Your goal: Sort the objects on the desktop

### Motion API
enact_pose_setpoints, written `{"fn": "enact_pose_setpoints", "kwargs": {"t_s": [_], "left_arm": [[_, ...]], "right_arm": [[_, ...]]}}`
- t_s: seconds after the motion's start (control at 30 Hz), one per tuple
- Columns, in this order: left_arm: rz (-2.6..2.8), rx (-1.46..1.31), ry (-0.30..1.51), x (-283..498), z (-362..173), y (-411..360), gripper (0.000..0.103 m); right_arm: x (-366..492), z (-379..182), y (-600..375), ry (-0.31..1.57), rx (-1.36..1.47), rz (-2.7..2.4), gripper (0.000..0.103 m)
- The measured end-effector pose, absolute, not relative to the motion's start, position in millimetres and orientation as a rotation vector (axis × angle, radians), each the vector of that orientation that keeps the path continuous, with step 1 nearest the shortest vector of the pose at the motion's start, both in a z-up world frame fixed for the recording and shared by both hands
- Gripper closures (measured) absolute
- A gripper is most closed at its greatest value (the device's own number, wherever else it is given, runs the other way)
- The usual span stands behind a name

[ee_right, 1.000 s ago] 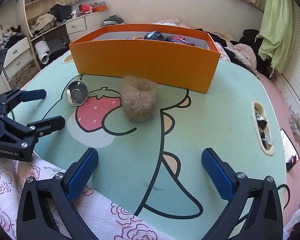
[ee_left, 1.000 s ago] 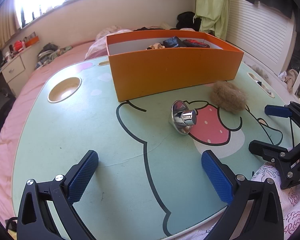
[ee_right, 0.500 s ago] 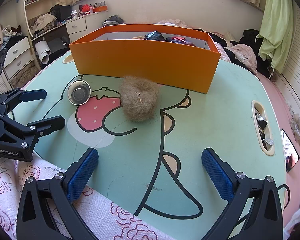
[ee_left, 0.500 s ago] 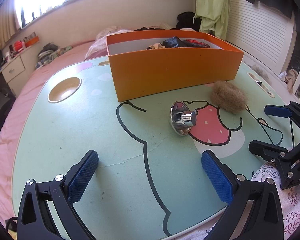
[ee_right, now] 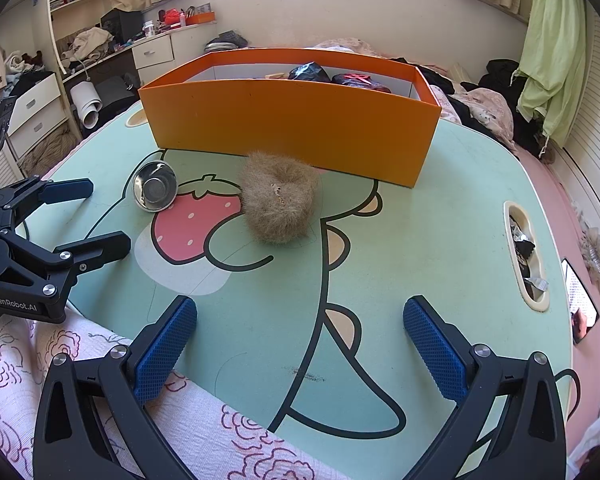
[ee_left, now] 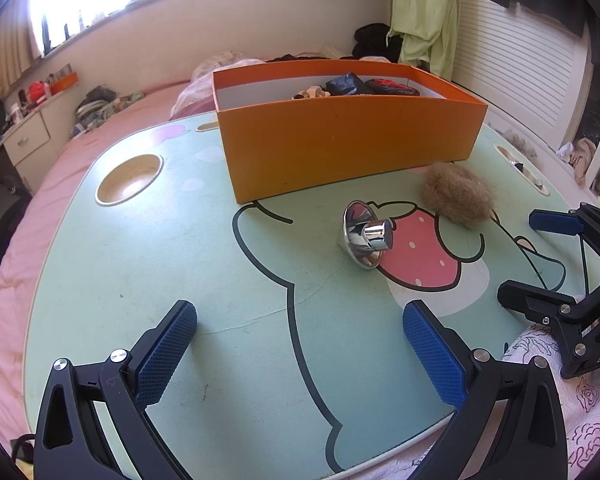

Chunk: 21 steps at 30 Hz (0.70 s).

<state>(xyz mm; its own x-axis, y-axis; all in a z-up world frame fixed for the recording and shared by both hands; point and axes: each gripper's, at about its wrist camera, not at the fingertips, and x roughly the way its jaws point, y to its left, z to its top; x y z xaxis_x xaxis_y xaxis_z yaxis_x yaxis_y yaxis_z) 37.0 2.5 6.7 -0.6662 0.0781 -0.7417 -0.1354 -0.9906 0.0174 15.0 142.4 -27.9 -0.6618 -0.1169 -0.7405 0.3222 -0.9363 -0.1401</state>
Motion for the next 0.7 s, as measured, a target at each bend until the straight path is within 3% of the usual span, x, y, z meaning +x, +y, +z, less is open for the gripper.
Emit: {"fn": "enact_pose_setpoints", "kwargs": {"t_s": [0.27,0.4,0.47,0.53,0.7], "left_arm": [[2.78,-1.219,0.098,40,10,-3,0.001],[2.798,-1.094,-0.002,44,36,-13,0.011],[2.779,-1.045,-0.078,39,54,-18,0.019],[2.736,-1.041,-0.119,24,72,-17,0.043],[2.64,-1.128,-0.034,-41,100,12,0.072]], "right_arm": [[15,-28,143,0.382,1.144,-2.637,0.0],[17,-28,142,0.384,1.14,-2.638,0.0],[17,-28,140,0.385,1.136,-2.638,0.0],[17,-27,140,0.385,1.135,-2.638,0.0],[17,-28,140,0.384,1.135,-2.638,0.0]]}}
